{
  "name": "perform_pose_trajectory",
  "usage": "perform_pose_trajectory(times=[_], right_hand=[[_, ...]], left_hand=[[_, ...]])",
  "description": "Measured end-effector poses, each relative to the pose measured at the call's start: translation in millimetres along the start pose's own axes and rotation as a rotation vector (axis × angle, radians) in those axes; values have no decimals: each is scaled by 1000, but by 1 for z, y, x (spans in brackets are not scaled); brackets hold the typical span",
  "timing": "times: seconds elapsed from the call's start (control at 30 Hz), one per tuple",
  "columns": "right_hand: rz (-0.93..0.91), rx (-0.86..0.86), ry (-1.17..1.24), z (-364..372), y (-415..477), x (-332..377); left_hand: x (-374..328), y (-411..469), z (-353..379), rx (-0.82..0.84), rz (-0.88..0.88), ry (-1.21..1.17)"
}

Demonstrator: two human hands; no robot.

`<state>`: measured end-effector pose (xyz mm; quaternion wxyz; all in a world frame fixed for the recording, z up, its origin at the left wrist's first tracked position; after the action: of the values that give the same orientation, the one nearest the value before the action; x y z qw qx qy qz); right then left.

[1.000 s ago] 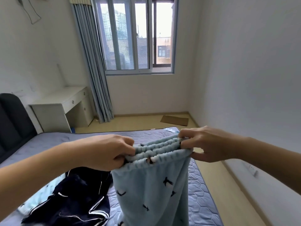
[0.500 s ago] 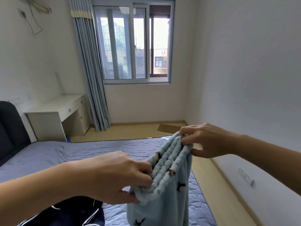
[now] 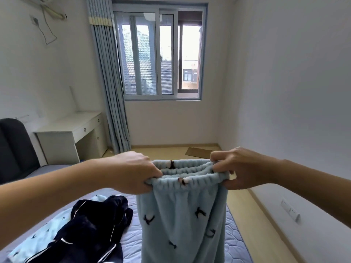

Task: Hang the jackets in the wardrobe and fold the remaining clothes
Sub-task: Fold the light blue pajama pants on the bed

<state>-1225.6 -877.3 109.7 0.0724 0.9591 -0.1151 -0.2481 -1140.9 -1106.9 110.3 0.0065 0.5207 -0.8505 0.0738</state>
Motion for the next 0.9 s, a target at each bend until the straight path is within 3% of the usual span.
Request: perform_pose_trajectory(times=[0.13, 0.33, 0.57, 0.63, 0.73, 0.8, 0.87, 0.9], right_hand=[[-64, 272, 115, 7, -5, 31], [-136, 362, 216, 12, -5, 68], [42, 99, 72, 2, -6, -7], [71, -14, 161, -18, 0, -24], [113, -319, 352, -63, 13, -48], [136, -327, 389, -71, 22, -60], [124, -77, 348, -57, 27, -65], [132, -24, 324, -55, 27, -71]], left_hand=[[24, 3, -6, -144, 68, -95], [48, 0, -17, -292, 147, -288], [21, -22, -38, -401, 305, -280], [22, -30, -59, -536, 341, -242], [39, -39, -93, -771, 348, -261], [49, -32, -100, -669, 302, -276], [55, -22, -90, -414, 177, -166], [59, -23, -92, -395, 142, -96]])
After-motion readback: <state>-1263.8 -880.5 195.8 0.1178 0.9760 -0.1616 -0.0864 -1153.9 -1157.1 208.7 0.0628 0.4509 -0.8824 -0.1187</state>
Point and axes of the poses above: each hand's wrist, its own y-axis towards the middle knuckle, its own z-axis out of the palm, x = y × z, the point moved 4 cm from there along y, towards the middle knuckle, and after that the axes turned 15 degrees about -y, right-handed, at the moved point
